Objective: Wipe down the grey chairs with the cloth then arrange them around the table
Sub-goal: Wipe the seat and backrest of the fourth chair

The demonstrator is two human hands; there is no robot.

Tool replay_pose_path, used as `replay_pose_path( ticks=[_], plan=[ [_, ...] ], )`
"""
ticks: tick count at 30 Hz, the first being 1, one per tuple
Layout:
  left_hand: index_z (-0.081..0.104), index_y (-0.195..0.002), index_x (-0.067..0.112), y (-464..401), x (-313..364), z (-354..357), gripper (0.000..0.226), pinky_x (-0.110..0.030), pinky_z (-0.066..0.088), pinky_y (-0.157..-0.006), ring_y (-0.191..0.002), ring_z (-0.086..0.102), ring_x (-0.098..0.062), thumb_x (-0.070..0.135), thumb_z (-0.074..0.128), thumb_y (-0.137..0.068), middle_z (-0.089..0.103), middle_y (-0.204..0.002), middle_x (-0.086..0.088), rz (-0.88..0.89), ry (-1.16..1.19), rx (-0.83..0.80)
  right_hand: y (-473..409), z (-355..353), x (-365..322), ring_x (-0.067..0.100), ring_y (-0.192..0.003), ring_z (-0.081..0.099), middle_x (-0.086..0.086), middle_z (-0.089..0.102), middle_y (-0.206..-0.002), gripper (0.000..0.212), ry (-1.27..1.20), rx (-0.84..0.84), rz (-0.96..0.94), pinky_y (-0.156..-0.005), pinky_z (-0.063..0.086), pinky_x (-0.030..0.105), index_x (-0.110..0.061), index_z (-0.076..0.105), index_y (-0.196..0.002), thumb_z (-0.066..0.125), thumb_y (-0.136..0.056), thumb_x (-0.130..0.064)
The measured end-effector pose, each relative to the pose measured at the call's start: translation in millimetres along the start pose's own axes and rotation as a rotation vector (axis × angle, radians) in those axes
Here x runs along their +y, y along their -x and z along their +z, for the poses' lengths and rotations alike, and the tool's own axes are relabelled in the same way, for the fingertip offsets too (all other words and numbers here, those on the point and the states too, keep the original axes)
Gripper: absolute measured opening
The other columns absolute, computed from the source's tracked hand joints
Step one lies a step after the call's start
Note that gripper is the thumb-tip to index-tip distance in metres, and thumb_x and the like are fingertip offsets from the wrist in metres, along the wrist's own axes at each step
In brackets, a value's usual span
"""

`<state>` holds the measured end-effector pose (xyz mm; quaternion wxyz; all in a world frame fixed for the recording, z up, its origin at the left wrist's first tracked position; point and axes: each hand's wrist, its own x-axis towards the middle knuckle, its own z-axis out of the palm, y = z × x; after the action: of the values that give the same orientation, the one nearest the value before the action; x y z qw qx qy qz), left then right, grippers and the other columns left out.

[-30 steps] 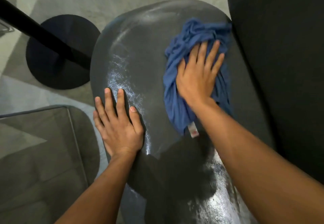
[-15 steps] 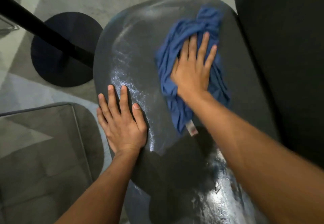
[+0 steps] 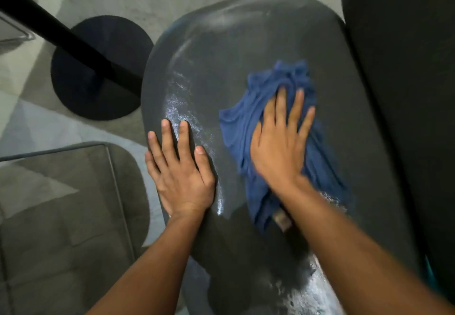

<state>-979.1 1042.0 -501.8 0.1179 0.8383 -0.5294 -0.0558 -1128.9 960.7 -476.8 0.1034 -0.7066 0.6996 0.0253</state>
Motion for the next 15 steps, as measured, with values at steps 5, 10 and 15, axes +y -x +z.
replay_pose_path(
  ticks=[5, 10, 15],
  plan=[
    [0.023, -0.162, 0.029, -2, 0, 2, 0.059, -0.055, 0.011, -0.126, -0.159, 0.005, -0.028, 0.041, 0.033, -0.105, 0.011, -0.172, -0.001, 0.003, -0.002, 0.001, -87, -12, -30, 0.041, -0.155, 0.003, 0.012, 0.008, -0.17, 0.067, 0.01, 0.111, 0.004, -0.122, 0.006, 0.063, -0.007, 0.013, -0.161, 0.012, -0.101, -0.037],
    [0.03, -0.16, 0.029, -3, -1, -5, 0.055, -0.053, 0.008, -0.127, -0.159, 0.005, -0.026, 0.039, 0.029, -0.106, 0.015, -0.171, -0.001, 0.005, 0.098, -0.015, 34, 15, -11, 0.033, -0.157, -0.002, 0.005, 0.013, -0.17, 0.063, 0.022, 0.041, -0.286, -0.125, 0.006, 0.058, -0.012, 0.015, -0.162, 0.023, -0.104, -0.037],
    [0.043, -0.154, 0.027, -2, -1, -14, 0.053, -0.051, 0.008, -0.127, -0.158, 0.009, -0.023, 0.038, 0.03, -0.104, 0.024, -0.169, 0.002, 0.003, 0.273, -0.017, 140, 23, 19, 0.03, -0.157, 0.006, 0.001, 0.025, -0.167, 0.059, -0.01, -0.048, -0.278, -0.125, 0.012, 0.056, -0.016, 0.028, -0.16, 0.026, -0.105, -0.038]
  ],
)
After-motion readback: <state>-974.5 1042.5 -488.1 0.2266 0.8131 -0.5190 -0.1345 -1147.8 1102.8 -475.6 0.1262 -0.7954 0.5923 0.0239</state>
